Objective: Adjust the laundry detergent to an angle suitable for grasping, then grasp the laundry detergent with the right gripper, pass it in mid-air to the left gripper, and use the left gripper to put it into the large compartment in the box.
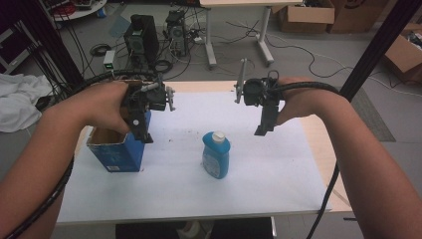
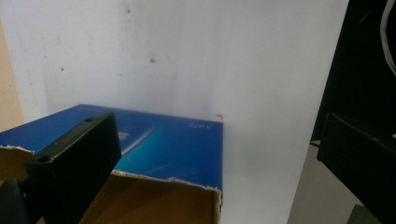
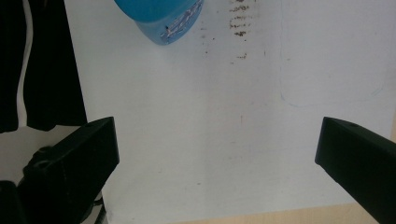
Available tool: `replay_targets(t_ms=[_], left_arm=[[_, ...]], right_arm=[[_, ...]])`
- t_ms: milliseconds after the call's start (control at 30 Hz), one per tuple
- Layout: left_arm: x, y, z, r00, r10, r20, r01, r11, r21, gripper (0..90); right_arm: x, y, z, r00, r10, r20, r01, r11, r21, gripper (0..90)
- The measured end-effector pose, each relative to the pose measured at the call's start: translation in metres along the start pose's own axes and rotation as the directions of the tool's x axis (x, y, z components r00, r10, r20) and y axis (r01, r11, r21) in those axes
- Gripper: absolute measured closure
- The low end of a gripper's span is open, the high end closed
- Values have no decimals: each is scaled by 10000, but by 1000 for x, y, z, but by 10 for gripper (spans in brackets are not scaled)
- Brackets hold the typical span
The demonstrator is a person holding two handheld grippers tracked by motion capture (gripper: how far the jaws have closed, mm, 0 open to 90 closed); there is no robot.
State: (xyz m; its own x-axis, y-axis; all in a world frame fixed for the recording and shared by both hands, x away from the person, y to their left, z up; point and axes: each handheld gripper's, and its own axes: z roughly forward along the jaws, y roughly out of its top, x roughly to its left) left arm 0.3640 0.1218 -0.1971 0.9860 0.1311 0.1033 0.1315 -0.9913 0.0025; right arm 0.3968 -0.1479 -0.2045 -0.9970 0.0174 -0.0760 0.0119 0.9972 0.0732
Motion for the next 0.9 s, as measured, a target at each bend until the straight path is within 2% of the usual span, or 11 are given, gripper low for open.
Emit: replay_targets(t_ms=[600, 733, 833, 867, 900], left_arm=[[6, 2, 2, 9999, 102, 59, -102, 9999, 9, 1], [6, 4, 4, 9998, 171, 88, -172, 9998, 110, 1], [5, 5, 1, 9998, 185, 56, -185, 9998, 3, 1], [5, 5, 0, 9998, 181, 50, -181, 9998, -30, 1], [4, 5, 1, 9998, 171, 50, -171, 9998, -32, 1]], right_arm=[[0, -4, 0, 10000, 50, 9, -50, 10000, 8, 0], [2, -10, 1, 9999, 126, -57, -128, 9997, -221, 0], [3, -12, 2, 9998, 143, -132, -147, 9994, -326, 0], [4, -13, 1, 9998, 142, -166, -152, 9981, -601, 0], [4, -13, 1, 9998, 142, -166, -152, 9981, -601, 0]])
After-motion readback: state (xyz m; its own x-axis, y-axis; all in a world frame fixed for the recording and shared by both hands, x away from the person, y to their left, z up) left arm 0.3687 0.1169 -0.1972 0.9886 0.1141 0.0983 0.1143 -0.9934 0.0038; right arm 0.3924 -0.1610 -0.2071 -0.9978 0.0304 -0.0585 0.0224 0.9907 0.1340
